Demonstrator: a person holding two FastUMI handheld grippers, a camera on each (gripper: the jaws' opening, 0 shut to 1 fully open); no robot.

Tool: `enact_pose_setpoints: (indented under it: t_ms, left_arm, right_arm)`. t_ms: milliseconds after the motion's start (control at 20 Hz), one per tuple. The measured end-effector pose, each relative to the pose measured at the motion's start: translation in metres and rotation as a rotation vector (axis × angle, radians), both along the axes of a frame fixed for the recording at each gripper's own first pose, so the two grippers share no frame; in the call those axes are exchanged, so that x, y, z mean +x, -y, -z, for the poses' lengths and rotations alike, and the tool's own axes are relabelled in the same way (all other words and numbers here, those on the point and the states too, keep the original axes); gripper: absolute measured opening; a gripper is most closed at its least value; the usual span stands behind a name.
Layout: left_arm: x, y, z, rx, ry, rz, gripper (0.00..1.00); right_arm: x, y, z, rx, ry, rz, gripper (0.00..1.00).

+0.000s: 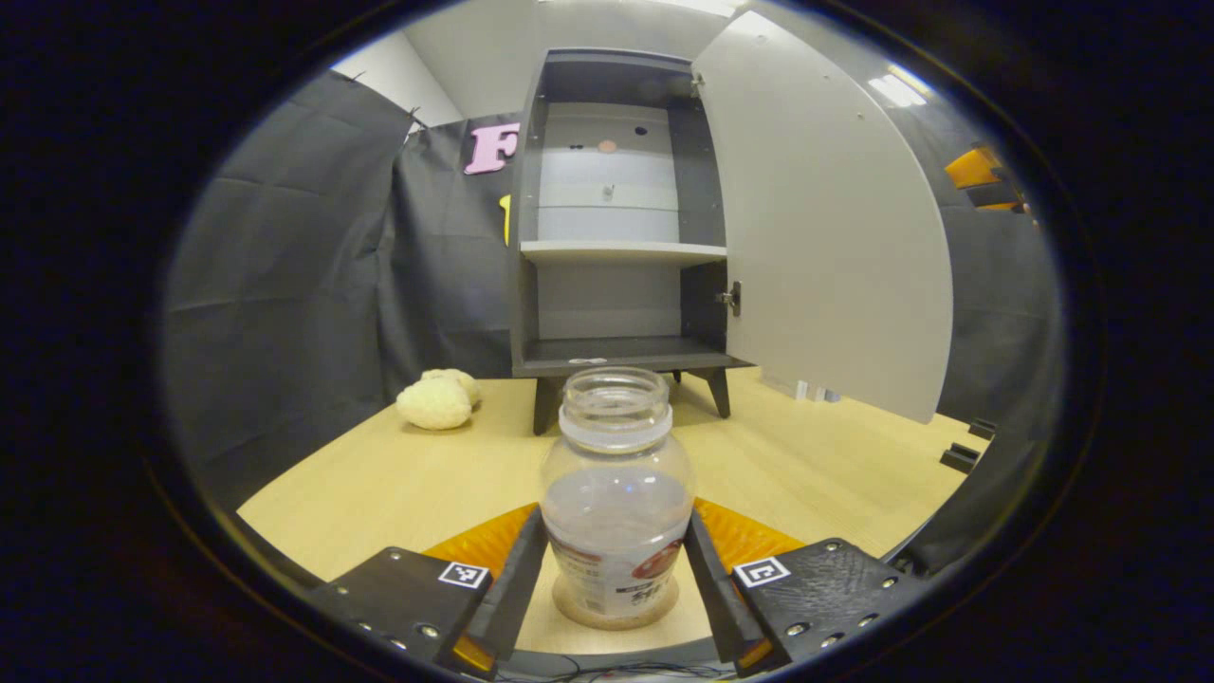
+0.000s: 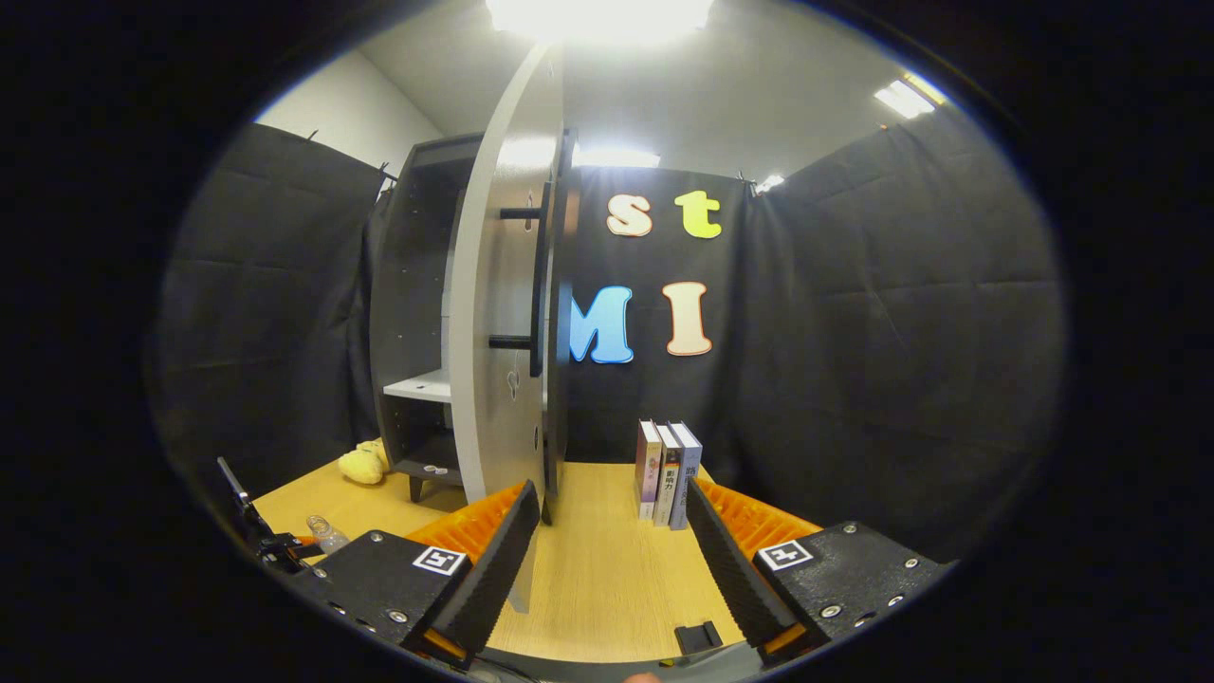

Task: Open the cabinet door with the right hand, grasp the bottle in the cabinet with the left hand and place it on the coaster, then close the cabinet door with the right hand.

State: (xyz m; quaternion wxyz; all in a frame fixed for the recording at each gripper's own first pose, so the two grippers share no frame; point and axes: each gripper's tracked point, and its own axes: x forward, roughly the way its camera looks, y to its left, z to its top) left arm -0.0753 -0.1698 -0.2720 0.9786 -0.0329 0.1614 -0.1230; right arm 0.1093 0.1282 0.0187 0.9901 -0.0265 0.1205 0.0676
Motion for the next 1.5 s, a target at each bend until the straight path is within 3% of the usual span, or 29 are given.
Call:
enact_pose_setpoints:
  t_ms: [200,250,300,400,550,600,700,1000,1300,1350,1400,1500]
  left_arm:
    - [0.001,-0.003,-0.026,0.023,0.016,-0.003,0.78]
    - [0.000,-0.005,-0.033,0.028,0.017,-0.009,0.74]
    - [0.001,-0.008,-0.040,0.029,0.019,-0.016,0.82]
    - [0.002,-0.010,-0.061,0.024,0.031,-0.030,0.78]
    - [0.006,-0.016,-0.105,0.030,0.070,-0.055,0.82]
    - [0.006,-0.018,-0.119,0.030,0.083,-0.063,0.79]
    - [0.005,-0.022,-0.146,0.024,0.100,-0.069,0.75]
    - [0.010,-0.066,-0.196,0.052,0.136,-0.158,0.78]
    - [0.019,-0.133,-0.233,0.042,0.209,-0.225,0.78]
    - [0.021,-0.145,-0.233,0.040,0.209,-0.236,0.82]
    - [0.025,-0.156,-0.231,0.045,0.205,-0.247,0.75]
    - [0.029,-0.177,-0.229,0.053,0.203,-0.262,0.81]
  right_arm:
    - [0.006,0.001,-0.010,0.046,0.025,-0.007,0.96]
    - [0.008,0.001,-0.012,0.058,0.032,-0.008,0.96]
    - [0.010,0.003,-0.015,0.067,0.039,-0.009,0.96]
    - [0.016,0.006,-0.022,0.084,0.055,-0.010,0.96]
    - [0.027,0.019,-0.039,0.103,0.092,0.013,0.95]
    - [0.031,0.024,-0.045,0.107,0.104,0.028,0.92]
    - [0.035,0.028,-0.054,0.112,0.119,0.047,0.95]
    - [0.058,0.017,-0.072,0.098,0.157,0.100,0.95]
    - [0.073,0.004,-0.077,0.078,0.160,0.212,0.96]
    - [0.076,0.003,-0.075,0.077,0.152,0.223,0.96]
    - [0.078,-0.004,-0.072,0.083,0.140,0.222,0.95]
    - [0.073,-0.006,-0.075,0.062,0.161,0.239,0.93]
